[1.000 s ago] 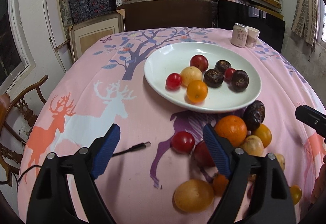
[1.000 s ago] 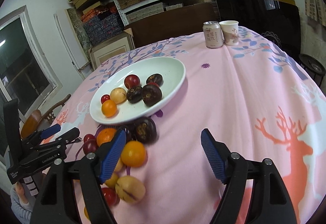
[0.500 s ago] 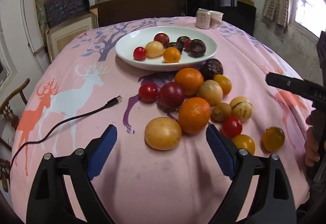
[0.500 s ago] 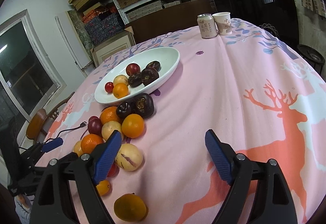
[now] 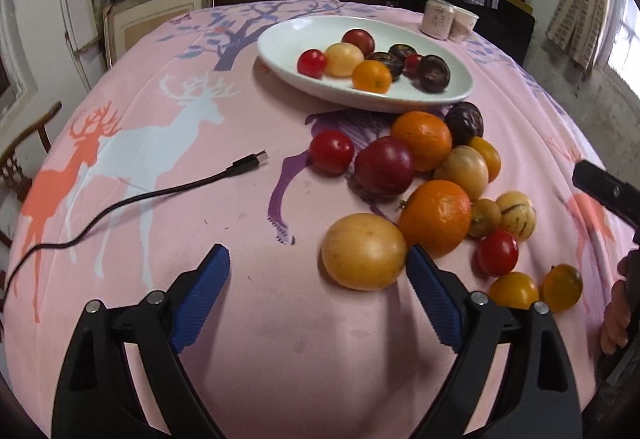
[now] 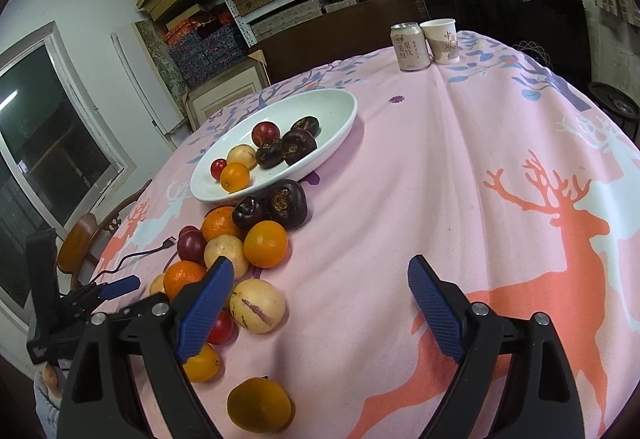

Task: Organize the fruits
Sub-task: 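Grasp a pale yellow fruit with the left tool while the right tool grasps a yellow-orange fruit, then carry both yellow fruits to the plate and release them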

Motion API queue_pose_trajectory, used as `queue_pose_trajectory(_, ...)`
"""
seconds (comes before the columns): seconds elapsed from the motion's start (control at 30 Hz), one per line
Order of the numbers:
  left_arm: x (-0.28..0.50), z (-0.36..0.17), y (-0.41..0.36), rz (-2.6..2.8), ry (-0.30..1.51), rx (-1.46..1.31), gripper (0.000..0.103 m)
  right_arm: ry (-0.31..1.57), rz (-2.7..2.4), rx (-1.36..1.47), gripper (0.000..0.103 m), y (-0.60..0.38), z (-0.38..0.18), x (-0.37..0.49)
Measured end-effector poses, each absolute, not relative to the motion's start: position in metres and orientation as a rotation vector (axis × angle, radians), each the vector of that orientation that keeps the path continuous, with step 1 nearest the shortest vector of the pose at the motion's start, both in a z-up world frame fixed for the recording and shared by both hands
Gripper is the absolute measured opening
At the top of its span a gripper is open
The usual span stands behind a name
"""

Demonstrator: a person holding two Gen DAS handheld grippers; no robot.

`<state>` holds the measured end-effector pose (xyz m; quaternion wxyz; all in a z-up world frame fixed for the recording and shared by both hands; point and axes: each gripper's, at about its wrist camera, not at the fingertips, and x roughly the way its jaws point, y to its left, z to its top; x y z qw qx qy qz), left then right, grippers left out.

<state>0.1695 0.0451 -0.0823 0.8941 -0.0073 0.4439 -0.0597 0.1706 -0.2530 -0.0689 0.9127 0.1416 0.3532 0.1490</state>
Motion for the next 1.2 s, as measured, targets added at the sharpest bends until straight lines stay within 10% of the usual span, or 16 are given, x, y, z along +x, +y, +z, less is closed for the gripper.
queue_pose_trajectory(0.43, 0.17, -0.087, 0.029, -0.231, 0.951, 0.021, 0.05, 0.743, 0.378, 0.178, 0.09, -0.24, -0.066, 0.132)
queue_pose_trajectory(0.9, 0.174, -0.088, 0.027, -0.242, 0.953, 0.024, 0.048, 0.786, 0.395, -0.007, 0.087, -0.208, -0.079, 0.102)
queue_pose_trajectory(1.2, 0.175, -0.087, 0.025, -0.246, 0.945, 0.029, 0.044, 0.841, 0.387, -0.054, 0.056, -0.2, -0.088, 0.108)
